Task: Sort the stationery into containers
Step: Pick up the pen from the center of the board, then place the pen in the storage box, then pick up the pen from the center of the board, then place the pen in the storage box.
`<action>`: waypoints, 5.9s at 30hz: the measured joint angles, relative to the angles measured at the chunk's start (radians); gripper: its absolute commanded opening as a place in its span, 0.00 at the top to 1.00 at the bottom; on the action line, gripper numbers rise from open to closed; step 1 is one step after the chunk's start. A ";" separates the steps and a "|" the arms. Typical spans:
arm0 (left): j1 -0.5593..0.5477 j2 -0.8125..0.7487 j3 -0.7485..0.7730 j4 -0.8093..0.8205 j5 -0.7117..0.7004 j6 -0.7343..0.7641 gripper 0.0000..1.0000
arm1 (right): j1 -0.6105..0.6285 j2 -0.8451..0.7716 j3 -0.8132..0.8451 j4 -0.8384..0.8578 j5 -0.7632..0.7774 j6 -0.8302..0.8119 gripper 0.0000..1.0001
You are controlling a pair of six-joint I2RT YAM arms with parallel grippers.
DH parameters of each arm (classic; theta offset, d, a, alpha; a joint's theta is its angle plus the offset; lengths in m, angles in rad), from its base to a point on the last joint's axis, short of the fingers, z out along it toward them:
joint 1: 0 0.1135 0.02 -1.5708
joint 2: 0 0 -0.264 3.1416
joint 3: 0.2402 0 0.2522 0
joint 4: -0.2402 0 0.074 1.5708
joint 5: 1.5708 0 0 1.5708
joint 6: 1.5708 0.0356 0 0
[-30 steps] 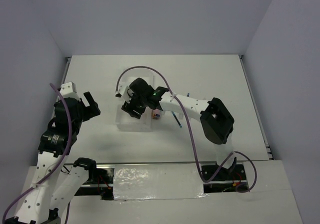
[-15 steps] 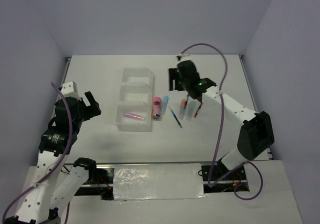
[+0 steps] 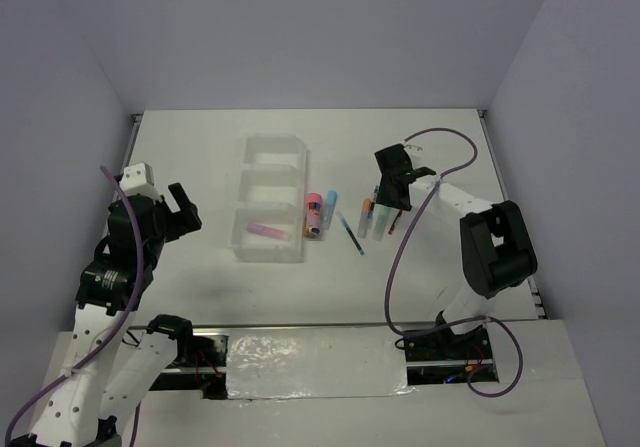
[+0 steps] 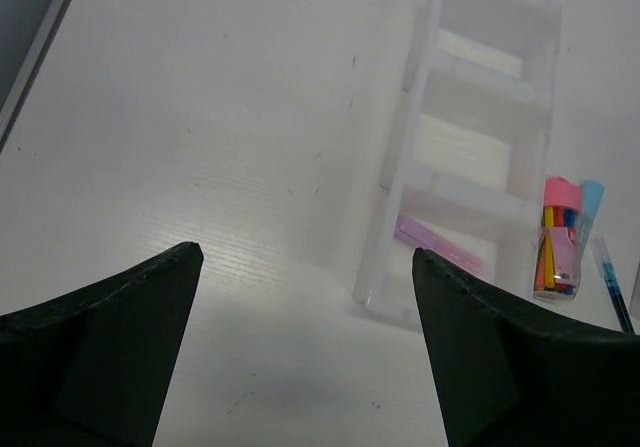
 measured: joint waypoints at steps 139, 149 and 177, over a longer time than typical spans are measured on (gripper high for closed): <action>0.000 0.005 0.000 0.008 0.037 0.003 0.01 | 0.169 0.240 0.136 0.009 -0.039 0.112 0.58; 0.000 0.005 0.000 0.008 0.037 0.003 0.01 | 0.169 0.256 0.153 0.002 -0.044 0.104 1.00; 0.000 -0.013 0.000 0.001 -0.017 -0.001 0.01 | 0.584 0.311 0.542 0.121 -0.472 -0.743 0.29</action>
